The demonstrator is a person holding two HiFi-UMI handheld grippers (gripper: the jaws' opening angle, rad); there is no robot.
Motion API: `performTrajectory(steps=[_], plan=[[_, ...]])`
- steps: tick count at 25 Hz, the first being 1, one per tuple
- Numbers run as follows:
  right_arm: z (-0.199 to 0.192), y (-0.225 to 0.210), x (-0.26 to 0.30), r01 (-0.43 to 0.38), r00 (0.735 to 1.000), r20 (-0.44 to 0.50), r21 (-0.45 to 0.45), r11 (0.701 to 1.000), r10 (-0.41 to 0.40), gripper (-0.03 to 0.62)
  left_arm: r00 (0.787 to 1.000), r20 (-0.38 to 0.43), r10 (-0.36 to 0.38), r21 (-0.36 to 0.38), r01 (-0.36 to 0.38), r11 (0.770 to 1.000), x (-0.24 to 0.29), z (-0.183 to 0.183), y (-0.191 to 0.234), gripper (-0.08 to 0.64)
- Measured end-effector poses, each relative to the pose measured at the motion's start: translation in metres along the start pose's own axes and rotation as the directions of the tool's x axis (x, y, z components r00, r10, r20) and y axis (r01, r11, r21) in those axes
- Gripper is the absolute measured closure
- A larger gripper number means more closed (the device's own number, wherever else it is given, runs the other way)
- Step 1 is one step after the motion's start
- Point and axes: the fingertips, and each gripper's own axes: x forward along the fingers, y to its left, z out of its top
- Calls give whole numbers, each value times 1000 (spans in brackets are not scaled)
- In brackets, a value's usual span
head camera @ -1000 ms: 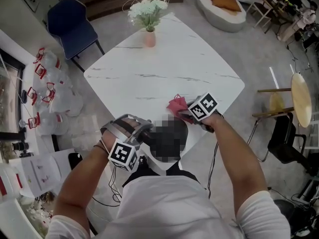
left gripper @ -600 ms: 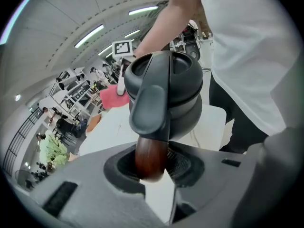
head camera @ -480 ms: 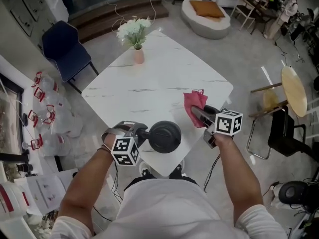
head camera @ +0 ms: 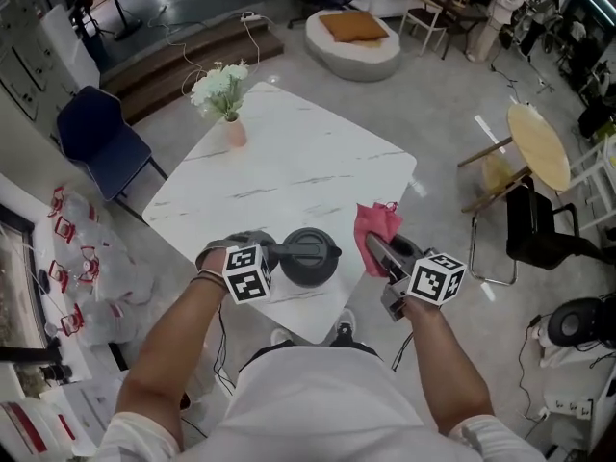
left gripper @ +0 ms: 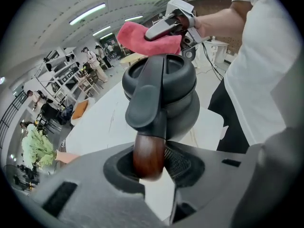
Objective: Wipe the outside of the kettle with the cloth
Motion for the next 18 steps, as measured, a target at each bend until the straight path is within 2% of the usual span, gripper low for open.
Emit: performTrajectory(steps=[5, 9, 14, 17, 18], plan=[[-22, 8, -21, 55, 998, 2, 16, 998, -55, 483, 997, -55, -48, 33, 50, 998, 4, -1, -1, 445], [-30, 12, -40, 96, 995, 27, 37, 995, -97, 483, 995, -64, -80, 33, 82, 996, 4, 6, -1, 445], [-46, 31, -50, 117, 992, 40, 48, 992, -119, 482, 997, -21, -72, 10, 72, 997, -2, 1, -5, 437], [-49, 32, -57, 130, 990, 46, 55, 990, -133, 480, 997, 36, -67, -35, 69, 997, -11, 11, 2, 365], [-50, 32, -57, 132, 990, 47, 56, 990, -134, 480, 995, 67, -68, -67, 73, 995, -18, 15, 3, 364]])
